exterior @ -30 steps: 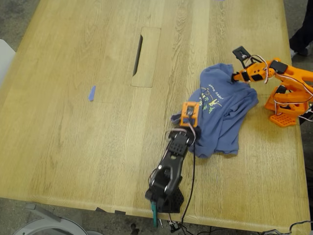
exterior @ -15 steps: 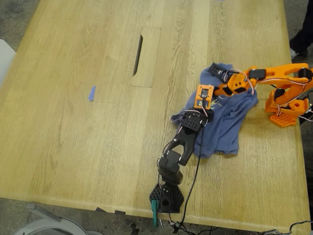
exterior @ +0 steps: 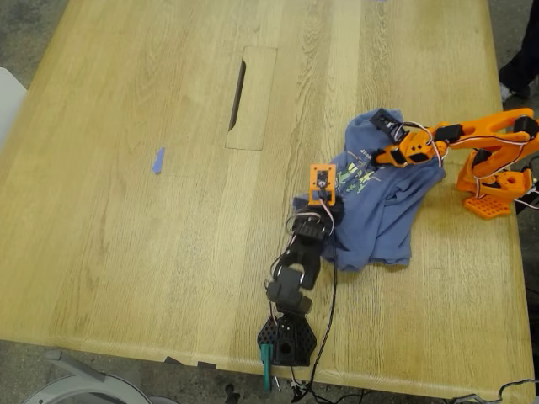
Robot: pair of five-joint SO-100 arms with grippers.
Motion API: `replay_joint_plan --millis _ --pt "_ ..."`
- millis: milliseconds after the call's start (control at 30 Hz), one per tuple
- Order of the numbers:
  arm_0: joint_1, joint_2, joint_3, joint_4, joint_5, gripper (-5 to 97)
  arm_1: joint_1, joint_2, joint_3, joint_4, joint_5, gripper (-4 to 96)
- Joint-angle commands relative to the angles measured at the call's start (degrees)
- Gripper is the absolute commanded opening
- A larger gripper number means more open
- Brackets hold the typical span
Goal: Fold a T-shirt
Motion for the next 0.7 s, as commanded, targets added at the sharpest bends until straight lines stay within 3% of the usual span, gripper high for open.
replay_joint_plan --millis 0,667 --pt "-2.9 10.2 4.6 2.6 -0.4 0 4.4 3.8 0.4 1.4 -0.4 0.0" --pt "-18.2 46.7 17.2 26.7 0.4 0 19.0 16.9 0.6 3.8 -0.7 0.0"
